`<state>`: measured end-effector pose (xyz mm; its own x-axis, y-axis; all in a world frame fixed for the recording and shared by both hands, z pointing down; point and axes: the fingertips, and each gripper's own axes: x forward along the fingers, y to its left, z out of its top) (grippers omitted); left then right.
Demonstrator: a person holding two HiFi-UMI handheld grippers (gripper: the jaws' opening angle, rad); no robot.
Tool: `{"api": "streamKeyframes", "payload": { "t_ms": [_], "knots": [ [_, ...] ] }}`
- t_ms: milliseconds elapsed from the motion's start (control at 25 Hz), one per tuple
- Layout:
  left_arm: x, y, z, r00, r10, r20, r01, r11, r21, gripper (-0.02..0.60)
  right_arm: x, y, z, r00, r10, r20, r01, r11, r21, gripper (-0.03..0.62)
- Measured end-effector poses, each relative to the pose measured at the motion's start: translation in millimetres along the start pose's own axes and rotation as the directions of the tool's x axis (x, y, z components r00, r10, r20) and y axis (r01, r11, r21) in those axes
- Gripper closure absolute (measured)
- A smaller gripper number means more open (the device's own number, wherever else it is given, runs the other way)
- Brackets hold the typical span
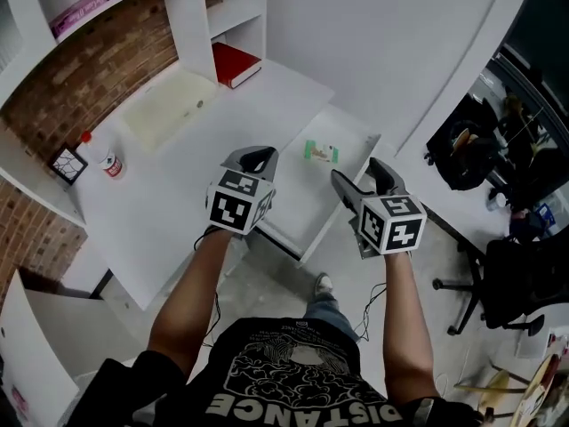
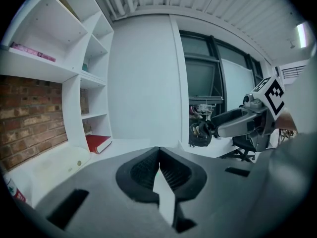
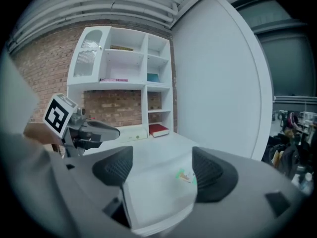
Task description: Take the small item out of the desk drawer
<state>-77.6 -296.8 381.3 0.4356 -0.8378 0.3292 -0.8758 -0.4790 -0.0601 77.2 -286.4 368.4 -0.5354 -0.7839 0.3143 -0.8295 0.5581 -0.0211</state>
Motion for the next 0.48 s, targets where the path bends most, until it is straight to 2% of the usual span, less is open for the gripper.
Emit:
{"api": "streamKeyframes", "payload": {
  "t_ms": [480],
  "knots": [
    [81.0,7.1,7.2,0.990,0.119,-0.072,-0.123,0.991,-0.056,0.577,68.4,-70.4,-12.6,0.977,0.183,-0.108,-0.188,0.981,-0.037,0.204]
  ]
}}
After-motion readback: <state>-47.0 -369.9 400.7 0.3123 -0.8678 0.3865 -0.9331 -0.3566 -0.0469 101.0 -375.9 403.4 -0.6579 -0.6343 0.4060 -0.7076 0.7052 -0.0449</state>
